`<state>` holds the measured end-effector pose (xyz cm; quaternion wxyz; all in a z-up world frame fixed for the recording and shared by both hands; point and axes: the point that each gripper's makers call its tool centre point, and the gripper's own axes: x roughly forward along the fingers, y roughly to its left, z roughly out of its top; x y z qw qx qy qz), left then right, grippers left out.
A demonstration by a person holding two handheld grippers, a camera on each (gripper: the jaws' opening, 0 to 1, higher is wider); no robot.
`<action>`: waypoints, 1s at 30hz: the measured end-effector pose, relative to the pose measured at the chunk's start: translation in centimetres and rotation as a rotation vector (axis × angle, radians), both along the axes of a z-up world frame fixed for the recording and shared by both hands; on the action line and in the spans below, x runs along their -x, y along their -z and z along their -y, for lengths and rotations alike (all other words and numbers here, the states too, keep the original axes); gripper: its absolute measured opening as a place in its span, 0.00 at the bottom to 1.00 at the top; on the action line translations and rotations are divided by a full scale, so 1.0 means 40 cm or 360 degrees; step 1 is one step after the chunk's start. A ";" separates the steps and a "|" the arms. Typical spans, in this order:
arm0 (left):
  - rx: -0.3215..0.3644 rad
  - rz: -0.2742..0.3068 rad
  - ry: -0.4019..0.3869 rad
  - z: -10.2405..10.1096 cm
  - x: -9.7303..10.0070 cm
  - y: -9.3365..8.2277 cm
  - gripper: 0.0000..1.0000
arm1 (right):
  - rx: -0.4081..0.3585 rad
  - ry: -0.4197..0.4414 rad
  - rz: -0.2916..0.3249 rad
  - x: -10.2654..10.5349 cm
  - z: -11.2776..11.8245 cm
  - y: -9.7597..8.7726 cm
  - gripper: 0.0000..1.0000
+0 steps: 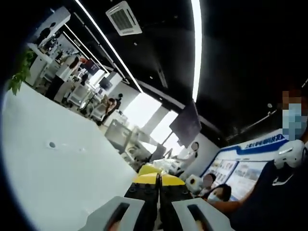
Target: Compare the silicone blocks by pressing each to a similar depth, holding the contact briefly, and releasing to observe deformation and rebound differences across the visible hardness samples.
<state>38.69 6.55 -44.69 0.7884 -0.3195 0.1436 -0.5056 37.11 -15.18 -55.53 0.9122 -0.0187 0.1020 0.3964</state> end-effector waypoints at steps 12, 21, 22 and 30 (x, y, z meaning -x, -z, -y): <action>0.0025 -0.0043 -0.0006 0.008 -0.007 0.010 0.00 | 0.0059 0.0218 -0.0036 0.029 0.108 0.124 0.97; 0.0048 -0.0078 -0.0016 0.001 -0.007 0.026 0.00 | 0.0089 0.0255 -0.0067 0.028 0.127 0.158 0.97; 0.0047 -0.0084 -0.0020 -0.001 -0.008 0.030 0.00 | 0.0091 0.0257 -0.0068 0.029 0.125 0.159 0.97; 0.0056 -0.0200 -0.0055 -0.014 -0.014 0.112 0.00 | 0.0086 0.0254 -0.0086 0.032 0.116 0.174 0.97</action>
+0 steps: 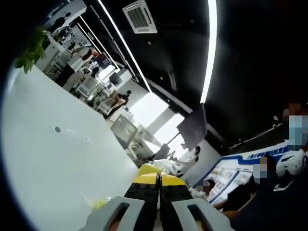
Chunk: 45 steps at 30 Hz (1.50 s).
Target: Compare the silicone blocks by pressing each to a similar depth, holding the contact briefly, and releasing to observe deformation and rebound differences across the visible hardness samples.
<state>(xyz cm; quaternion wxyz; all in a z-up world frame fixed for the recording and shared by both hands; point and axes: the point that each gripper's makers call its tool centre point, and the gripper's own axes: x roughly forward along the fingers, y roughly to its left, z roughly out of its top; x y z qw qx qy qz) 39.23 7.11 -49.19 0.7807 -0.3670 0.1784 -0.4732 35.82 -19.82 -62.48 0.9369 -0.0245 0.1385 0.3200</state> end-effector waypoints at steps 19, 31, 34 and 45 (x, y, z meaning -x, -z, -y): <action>-0.0037 -0.0314 -0.0022 0.003 -0.033 0.217 0.00 | 0.0016 0.0005 -0.0067 0.024 -0.001 0.049 0.97; -0.0030 -0.0462 -0.0039 -0.005 -0.047 0.307 0.00 | 0.0013 0.0005 -0.0096 0.032 -0.003 0.066 0.97; -0.0031 -0.0501 -0.0042 -0.014 -0.046 0.331 0.00 | 0.0015 0.0005 -0.0102 0.033 -0.004 0.066 0.97; -0.0058 -0.0604 -0.0044 -0.021 -0.040 0.399 0.00 | 0.0026 0.0000 -0.0125 0.040 -0.006 0.078 0.97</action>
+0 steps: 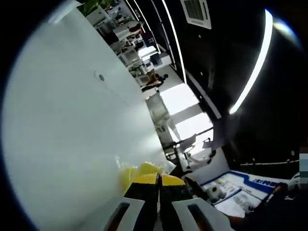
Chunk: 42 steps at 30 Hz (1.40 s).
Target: Compare the silicone blocks by pressing each to a similar depth, holding the contact briefly, and releasing to observe deformation and rebound differences across the visible hardness samples.
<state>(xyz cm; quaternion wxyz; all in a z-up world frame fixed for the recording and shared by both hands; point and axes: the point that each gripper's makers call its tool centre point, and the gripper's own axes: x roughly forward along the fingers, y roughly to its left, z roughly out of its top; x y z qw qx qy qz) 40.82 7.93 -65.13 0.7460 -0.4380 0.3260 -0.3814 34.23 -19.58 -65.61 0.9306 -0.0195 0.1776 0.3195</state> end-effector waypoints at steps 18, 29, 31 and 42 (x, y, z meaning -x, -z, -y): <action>-0.0158 -0.0126 -0.0088 -0.031 -0.030 0.114 0.00 | -0.0005 -0.0003 -0.0034 0.002 -0.011 0.010 0.97; -0.0690 0.0106 -0.0117 -0.077 -0.061 0.189 0.00 | 0.0006 0.0013 -0.0079 0.010 -0.004 0.032 0.97; -0.0739 0.0145 -0.0115 -0.079 -0.065 0.196 0.00 | 0.0002 0.0016 -0.0078 0.010 -0.005 0.032 0.97; -0.1010 0.0227 0.0007 -0.088 -0.051 0.253 0.00 | -0.0007 0.0040 -0.0099 0.010 0.000 0.039 0.97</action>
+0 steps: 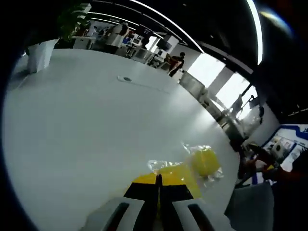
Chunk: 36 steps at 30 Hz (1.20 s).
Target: Compare the silicone blocks by pressing each to a similar depth, holding the contact briefly, and releasing to observe deformation and rebound differences across the visible hardness samples.
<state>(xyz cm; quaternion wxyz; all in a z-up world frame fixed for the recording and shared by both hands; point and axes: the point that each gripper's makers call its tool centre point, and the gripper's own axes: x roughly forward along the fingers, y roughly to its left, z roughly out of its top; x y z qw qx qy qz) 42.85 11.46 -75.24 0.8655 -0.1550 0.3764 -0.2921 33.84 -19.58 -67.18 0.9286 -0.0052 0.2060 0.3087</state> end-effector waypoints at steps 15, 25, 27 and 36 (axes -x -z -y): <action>-0.0316 0.0172 0.0167 -0.051 -0.024 0.061 0.00 | 0.0006 0.0006 -0.0006 0.003 0.006 -0.004 0.97; -0.0297 0.0160 0.0144 -0.057 -0.028 0.077 0.00 | 0.0008 0.0010 -0.0007 -0.001 0.010 -0.005 0.97; -0.0300 0.0154 0.0142 -0.056 -0.026 0.080 0.00 | 0.0006 0.0006 -0.0009 -0.001 0.007 -0.005 0.97; -0.0248 0.0131 0.0089 -0.059 -0.024 0.071 0.03 | 0.0004 -0.0006 -0.0014 -0.002 0.000 -0.001 0.97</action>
